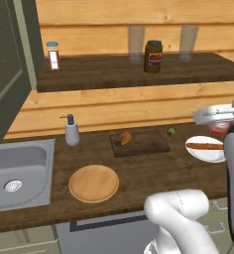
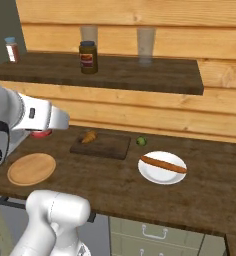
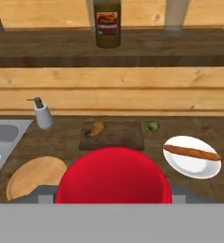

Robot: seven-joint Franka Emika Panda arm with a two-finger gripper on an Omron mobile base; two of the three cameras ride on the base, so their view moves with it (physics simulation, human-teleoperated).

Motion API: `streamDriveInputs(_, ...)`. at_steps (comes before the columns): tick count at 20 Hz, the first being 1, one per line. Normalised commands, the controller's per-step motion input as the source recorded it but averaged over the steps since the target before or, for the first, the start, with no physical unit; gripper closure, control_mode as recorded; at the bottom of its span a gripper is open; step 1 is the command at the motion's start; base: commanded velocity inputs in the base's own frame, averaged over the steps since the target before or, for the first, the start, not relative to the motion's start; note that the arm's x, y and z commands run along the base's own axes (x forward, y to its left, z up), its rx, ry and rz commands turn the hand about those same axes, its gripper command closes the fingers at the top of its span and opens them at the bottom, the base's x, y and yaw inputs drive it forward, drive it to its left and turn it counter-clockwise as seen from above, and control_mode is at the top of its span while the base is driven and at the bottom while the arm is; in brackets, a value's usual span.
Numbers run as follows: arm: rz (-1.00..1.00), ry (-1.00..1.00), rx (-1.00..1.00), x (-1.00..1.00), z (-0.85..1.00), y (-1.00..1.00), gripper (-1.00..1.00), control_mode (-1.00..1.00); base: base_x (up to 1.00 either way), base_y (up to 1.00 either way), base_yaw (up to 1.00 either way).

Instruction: From the different types of pastries on the counter, select a croissant and place it on the cutting board. Then retrieve a jar of jam from the cabinet and place it alongside the croissant on the cutting board.

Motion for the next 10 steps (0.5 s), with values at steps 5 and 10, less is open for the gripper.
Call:
streamDriveInputs(5,0.24,0.01,0.03,0.00,-0.28,-0.11,1.00,-1.00,0.00,0.00,0.00)
streamDriveInputs(10,0.38,0.04,0.06,0.24,-0.38,-0.12,1.00,-1.00,0.00,0.00,0.00)
